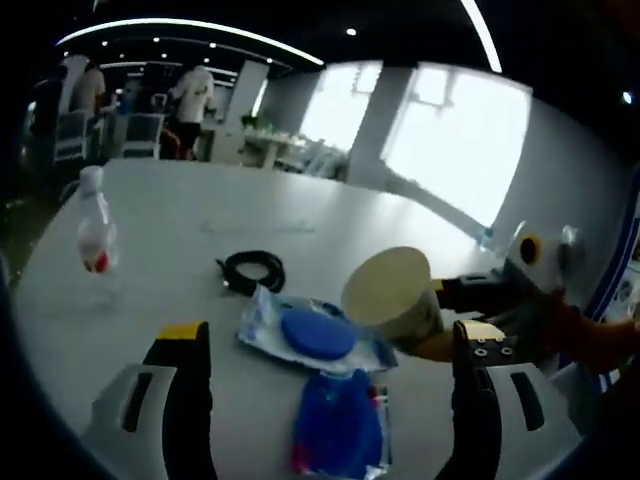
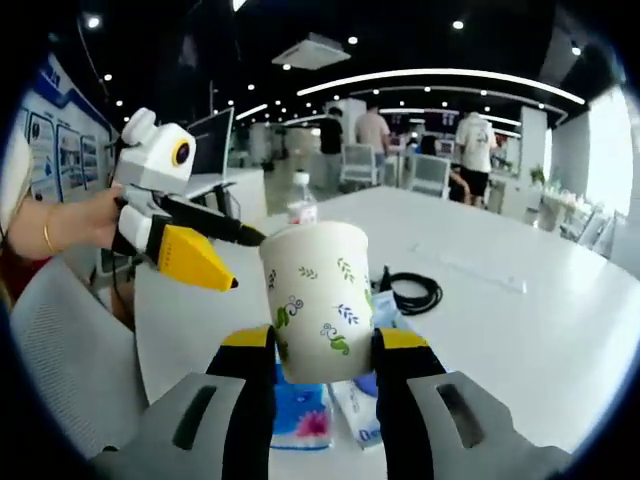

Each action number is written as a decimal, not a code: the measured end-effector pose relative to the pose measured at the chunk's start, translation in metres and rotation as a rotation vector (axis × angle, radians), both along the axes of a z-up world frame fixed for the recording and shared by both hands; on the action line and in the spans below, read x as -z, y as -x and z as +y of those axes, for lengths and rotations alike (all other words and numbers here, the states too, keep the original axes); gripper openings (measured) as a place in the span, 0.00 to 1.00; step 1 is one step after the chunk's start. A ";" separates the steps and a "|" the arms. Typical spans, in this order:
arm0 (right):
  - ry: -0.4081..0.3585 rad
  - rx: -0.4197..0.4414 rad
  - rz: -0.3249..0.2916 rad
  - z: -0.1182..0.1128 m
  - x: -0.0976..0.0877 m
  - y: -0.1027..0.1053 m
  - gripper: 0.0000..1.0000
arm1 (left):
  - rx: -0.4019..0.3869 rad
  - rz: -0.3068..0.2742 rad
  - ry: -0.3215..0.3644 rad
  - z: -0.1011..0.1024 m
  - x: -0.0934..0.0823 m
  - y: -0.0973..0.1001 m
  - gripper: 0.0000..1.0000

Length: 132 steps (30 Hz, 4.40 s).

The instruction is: Arrange the tabletop items into an orderly group along one side of the table until the central work area is clear of visible clutter.

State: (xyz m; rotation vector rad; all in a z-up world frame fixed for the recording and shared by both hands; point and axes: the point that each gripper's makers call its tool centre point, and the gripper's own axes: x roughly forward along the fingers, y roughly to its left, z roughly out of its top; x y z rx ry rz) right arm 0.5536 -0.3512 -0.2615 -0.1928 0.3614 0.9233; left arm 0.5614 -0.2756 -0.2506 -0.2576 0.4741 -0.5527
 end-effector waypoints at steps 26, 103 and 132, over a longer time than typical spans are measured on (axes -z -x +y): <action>-0.133 -0.043 0.022 0.036 -0.012 0.007 0.38 | -0.011 0.063 0.258 -0.021 -0.011 0.001 0.46; -0.032 0.277 0.167 -0.055 0.047 -0.039 0.99 | -0.238 -0.249 -0.300 0.096 0.010 -0.111 0.39; 0.048 0.283 0.196 -0.064 0.068 -0.037 0.95 | -0.284 -0.242 -0.433 0.118 0.073 -0.161 0.39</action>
